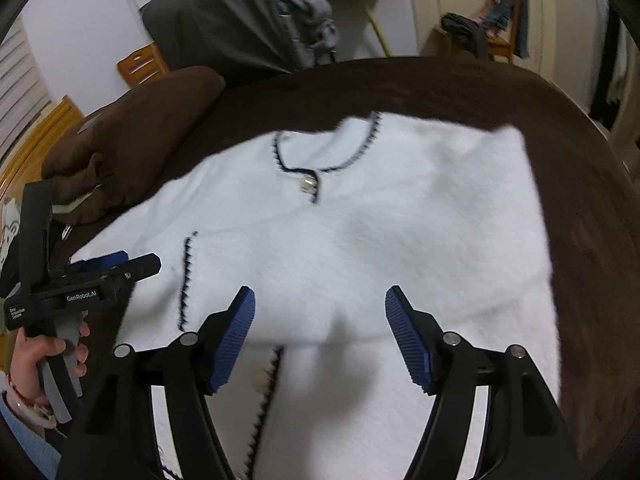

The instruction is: Fold large clothes

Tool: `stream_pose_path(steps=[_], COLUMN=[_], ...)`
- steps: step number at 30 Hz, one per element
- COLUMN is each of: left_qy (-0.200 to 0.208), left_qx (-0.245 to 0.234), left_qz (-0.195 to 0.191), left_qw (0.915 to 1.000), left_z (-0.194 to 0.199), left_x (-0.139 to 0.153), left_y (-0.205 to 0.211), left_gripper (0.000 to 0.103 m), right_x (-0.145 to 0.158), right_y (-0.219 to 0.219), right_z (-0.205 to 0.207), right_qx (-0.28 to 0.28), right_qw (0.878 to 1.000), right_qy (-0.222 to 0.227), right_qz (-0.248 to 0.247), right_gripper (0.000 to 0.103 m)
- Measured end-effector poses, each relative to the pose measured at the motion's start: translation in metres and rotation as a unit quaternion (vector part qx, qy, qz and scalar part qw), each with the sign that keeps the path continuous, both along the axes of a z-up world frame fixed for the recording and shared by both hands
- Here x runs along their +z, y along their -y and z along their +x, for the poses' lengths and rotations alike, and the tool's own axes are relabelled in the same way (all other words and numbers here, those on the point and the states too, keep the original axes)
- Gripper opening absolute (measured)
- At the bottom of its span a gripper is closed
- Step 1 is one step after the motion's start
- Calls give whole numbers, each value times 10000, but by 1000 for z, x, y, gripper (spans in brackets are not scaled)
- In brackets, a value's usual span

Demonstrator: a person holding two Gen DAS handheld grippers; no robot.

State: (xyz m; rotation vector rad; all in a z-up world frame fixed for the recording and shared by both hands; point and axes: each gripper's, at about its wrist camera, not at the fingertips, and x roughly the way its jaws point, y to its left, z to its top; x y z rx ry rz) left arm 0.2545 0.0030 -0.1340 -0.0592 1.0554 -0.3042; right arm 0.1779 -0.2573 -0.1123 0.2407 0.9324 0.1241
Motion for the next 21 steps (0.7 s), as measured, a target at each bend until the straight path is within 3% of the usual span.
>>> stream_pose_path(steps=[6,8,13,15,18,21], left_qy=[-370,-499,-546,-482,-418,-363], left_qx=[83,195,395,377,291,264], left_qz=[-476,-675,-623,-607,-658,-595], left_qw=[9981,9963,9958,9963,9965,9972], left_z=[12,17,18,16,15,15], left_x=[-35,-47,-62,-62,-60,-59], left_y=[19,21,26,30,35,39], left_gripper=[95,87,83,83,67,61], right_x=[-23,-27,-38,-46,-56,-66], right_y=[32,38,61,74,89,107], right_z=[-12,-13,-12,-10,-9,-6], right_qx=[-361,-424,-698,-831,-996,-1295], right_qw=[9989,9985,9962,9935,9878,9772], right_qy=[-233,-259,-302,-352,-396,-319], right_qz=[177,219,429,694,1130,1652], right_gripper=[68,68,68,68,68,67])
